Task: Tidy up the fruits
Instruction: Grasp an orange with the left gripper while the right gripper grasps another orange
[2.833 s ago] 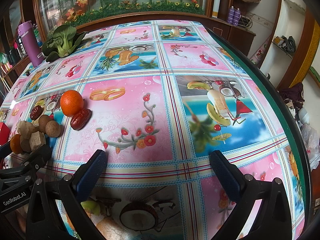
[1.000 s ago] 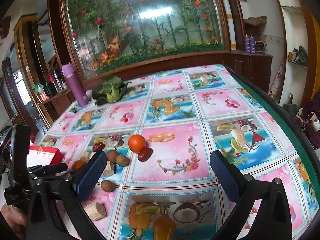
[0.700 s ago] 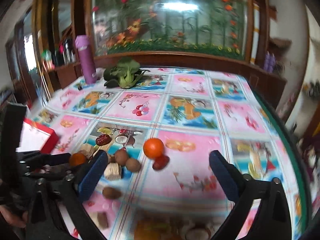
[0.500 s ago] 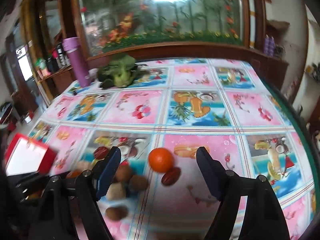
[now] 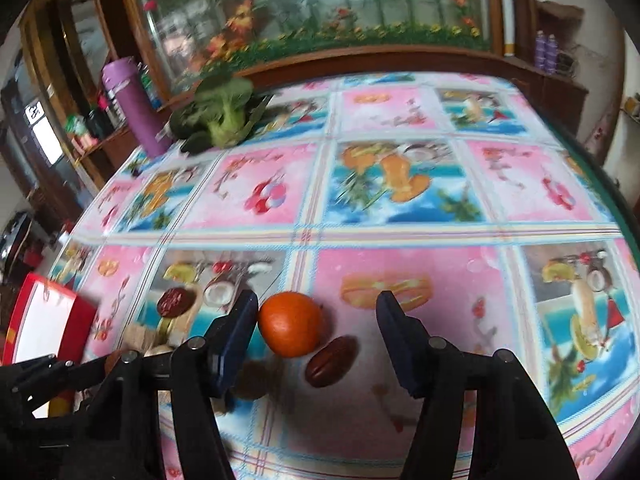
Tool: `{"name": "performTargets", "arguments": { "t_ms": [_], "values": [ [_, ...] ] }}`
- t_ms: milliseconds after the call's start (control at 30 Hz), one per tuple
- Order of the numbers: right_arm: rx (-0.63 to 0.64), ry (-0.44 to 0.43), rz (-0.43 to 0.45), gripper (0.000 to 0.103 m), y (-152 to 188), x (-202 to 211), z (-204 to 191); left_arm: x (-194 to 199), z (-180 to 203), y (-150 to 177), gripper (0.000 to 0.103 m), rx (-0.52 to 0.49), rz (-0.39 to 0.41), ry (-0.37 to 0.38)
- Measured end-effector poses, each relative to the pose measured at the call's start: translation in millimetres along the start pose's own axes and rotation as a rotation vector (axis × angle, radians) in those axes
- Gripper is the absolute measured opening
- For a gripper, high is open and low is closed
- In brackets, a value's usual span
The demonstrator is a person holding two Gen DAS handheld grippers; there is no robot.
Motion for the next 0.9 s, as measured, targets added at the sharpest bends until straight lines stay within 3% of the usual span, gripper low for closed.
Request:
{"name": "performTargets", "arguments": {
  "t_ms": [133, 233, 367, 633, 800, 900],
  "values": [
    [0.018, -0.012, -0.038, 0.056, 4.2, -2.2, -3.8, 0.3, -0.9, -1.4, 0.037, 0.003, 0.004, 0.003],
    [-0.006, -0.066, -0.064, 0.039, 7.1, -1.0, -7.5, -1.8, -0.5, -0.8, 0.037, 0.008, -0.001, 0.014],
    [-0.011, -0.079, -0.076, 0.032, 9.8, 1.9, -9.7, -1.2, 1.2, -0.1, 0.035, 0.013, 0.006, 0.011],
    [-0.063, -0.153, -0.087, 0.032, 10.9, 11.5, -9.4, 1.9, 3.2, 1.7, 0.034, 0.040, 0.020, 0.003],
    [-0.048, -0.170, -0.020, 0.032, 4.9, 24.8, -15.2, 15.8, 4.1, -0.3, 0.034, 0.038, 0.060, -0.028],
    [0.007, -0.124, 0.047, 0.032, 3.2, 34.0, -22.0, 31.8, -0.2, -3.7, 0.034, 0.042, 0.106, -0.062]
  ]
}}
Point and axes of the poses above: each gripper's, at about its wrist camera, not at the fingertips, and x roughly against the way its jaws point, z to its right, y to its underside, the point moved 9 cm from there along -x, roughly the way its jaws point, and after that the axes turned 7 degrees about -x, right-handed, at the moved point
